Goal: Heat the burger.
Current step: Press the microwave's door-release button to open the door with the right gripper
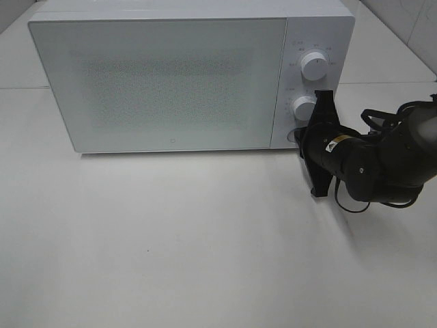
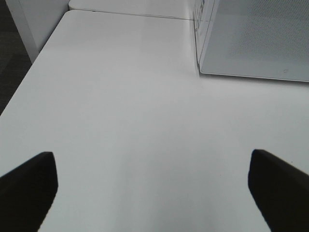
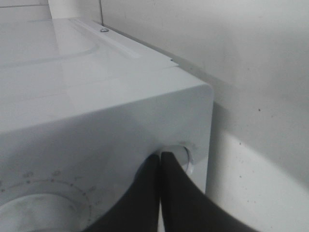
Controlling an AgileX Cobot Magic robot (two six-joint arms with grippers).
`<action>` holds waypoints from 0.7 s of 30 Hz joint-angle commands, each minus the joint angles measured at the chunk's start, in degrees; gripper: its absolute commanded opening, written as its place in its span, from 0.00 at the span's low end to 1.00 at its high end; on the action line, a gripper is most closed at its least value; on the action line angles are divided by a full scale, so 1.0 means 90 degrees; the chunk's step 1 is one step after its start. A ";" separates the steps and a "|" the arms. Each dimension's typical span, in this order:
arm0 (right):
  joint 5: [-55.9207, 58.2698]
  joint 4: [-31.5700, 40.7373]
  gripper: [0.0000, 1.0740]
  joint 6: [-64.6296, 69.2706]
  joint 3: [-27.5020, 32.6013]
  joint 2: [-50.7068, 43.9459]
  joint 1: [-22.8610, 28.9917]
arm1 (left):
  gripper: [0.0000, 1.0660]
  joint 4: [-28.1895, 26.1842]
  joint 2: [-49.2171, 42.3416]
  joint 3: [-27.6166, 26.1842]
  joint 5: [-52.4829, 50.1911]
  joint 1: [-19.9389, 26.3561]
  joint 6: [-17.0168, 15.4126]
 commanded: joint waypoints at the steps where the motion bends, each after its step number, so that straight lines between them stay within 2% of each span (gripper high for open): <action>1: -0.1216 0.0586 0.00 -0.0509 -0.0299 -0.0076 -0.0064 | 0.94 0.0000 -0.0013 0.0019 -0.0108 0.0019 0.0006; 11: -0.1846 0.0637 0.00 -0.0751 -0.0859 0.0153 -0.0064 | 0.94 0.0000 -0.0013 0.0019 -0.0108 0.0019 0.0000; 21: -0.1923 0.0688 0.00 -0.0681 -0.0942 0.0236 -0.0064 | 0.94 0.0000 -0.0013 0.0019 -0.0108 0.0019 0.0000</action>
